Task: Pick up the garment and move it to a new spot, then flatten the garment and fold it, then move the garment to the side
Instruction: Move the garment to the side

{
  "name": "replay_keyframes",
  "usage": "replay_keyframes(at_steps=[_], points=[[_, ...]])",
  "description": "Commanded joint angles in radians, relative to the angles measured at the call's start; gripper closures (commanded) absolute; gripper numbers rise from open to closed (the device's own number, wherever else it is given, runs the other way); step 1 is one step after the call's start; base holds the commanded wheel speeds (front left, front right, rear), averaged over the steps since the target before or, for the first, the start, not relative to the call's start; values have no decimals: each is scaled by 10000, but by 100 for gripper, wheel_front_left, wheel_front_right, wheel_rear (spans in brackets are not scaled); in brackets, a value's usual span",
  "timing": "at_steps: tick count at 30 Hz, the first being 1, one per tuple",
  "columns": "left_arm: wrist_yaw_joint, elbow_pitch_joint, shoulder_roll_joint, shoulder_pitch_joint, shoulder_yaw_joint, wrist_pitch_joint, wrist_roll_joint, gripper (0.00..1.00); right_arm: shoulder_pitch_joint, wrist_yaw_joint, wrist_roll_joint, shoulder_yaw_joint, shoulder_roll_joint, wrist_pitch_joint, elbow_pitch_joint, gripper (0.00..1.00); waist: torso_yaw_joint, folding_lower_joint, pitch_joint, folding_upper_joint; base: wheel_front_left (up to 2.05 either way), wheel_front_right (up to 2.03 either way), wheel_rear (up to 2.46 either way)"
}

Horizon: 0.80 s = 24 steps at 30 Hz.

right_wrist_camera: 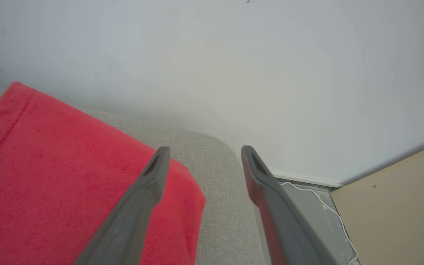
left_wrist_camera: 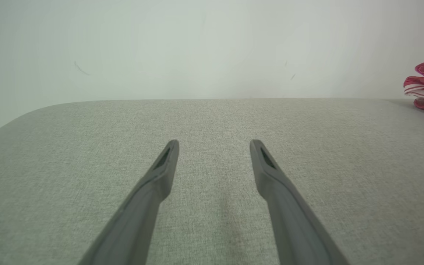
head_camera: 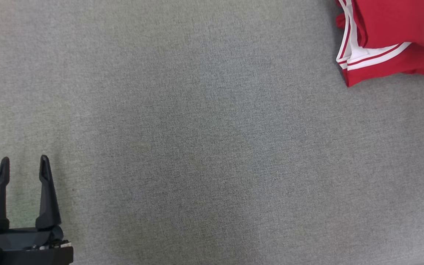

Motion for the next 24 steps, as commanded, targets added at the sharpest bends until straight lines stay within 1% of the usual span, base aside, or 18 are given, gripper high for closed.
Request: replay_keyframes(at_steps=[1,7,9,12,14,17,19,24], points=[[44,59,7,33,-5,-67,-77,0,-97,-3,169,-26,107,-109,-35,0,7,0,-88,-1,0,0,0],[65,470,-173,186,-81,-245,-233,0,395,-3,872,-603,587,-1086,-111,0,74,0,-687,-1,0,0,0],[74,655,-252,232,-98,-314,-270,0,649,-3,999,-746,806,-1244,-180,0,103,0,-956,-1,0,0,0],[78,919,-337,310,-121,-411,-320,0,1038,-3,1222,-1264,1065,-1349,-244,0,128,0,-1362,-1,0,0,0],[94,1060,-409,367,-124,-440,-354,0,1242,-3,1068,-1837,1233,-1356,-504,0,122,0,-1592,-1,0,0,0],[116,1287,-490,432,-170,-492,-410,0,1947,-3,613,-2986,1477,-1345,-873,0,132,0,-1931,-1,0,0,0],[145,1499,-579,513,-173,-520,-468,0,3027,-3,-269,-4533,1959,-1350,-1507,0,98,0,-2344,-1,0,0,0],[139,1732,-676,592,-251,-549,-482,0,4563,-3,-1517,-6266,2686,-1350,-2391,0,115,0,-2775,-1,0,0,0]])
